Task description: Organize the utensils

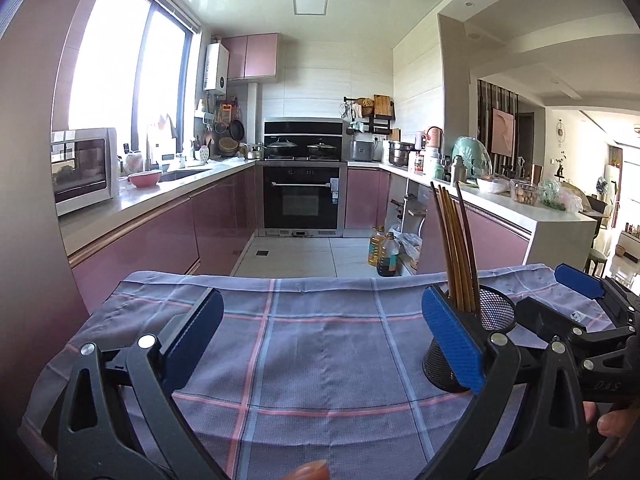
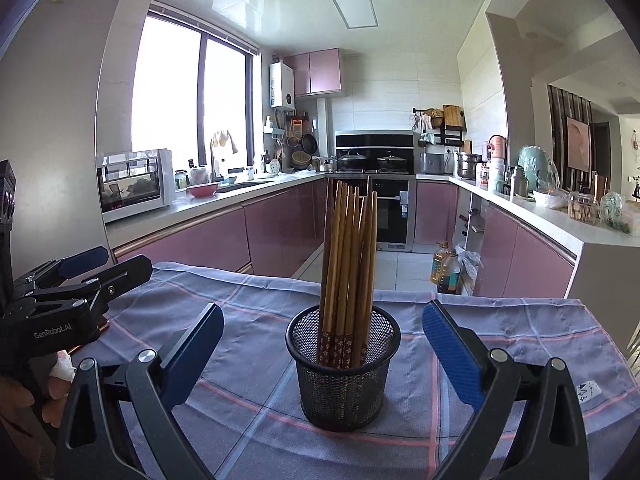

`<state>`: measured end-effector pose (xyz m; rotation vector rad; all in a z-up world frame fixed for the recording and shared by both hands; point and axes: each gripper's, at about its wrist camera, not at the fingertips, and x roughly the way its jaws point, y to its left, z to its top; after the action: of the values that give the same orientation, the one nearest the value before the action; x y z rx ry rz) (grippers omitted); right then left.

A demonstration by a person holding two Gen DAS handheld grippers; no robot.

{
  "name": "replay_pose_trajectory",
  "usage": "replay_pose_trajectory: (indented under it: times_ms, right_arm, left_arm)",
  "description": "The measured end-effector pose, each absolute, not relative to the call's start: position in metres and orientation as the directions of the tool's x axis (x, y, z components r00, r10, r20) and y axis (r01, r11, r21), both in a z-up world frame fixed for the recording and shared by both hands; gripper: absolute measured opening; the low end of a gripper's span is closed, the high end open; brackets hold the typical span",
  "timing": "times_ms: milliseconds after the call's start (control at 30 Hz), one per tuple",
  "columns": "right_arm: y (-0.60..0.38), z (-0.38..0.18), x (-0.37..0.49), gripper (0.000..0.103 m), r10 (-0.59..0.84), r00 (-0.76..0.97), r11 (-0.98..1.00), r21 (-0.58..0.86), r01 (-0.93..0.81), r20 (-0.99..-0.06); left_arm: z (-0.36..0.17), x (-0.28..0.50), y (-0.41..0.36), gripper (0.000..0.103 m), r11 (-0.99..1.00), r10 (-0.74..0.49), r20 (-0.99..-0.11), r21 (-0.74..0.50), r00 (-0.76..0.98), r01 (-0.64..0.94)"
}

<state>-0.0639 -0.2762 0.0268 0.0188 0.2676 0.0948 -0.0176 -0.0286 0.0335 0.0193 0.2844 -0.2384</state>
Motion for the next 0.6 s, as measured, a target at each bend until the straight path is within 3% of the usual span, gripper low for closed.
replay_pose_trajectory:
  times_ms: [600]
  right_arm:
    - [-0.272, 0.024, -0.076, 0.096, 0.076, 0.968, 0.997, 0.03, -0.071, -0.238]
  left_arm:
    - [0.042, -0.036, -0.024, 0.098, 0.982, -0.185, -0.23, 0.003, 0.955, 0.191]
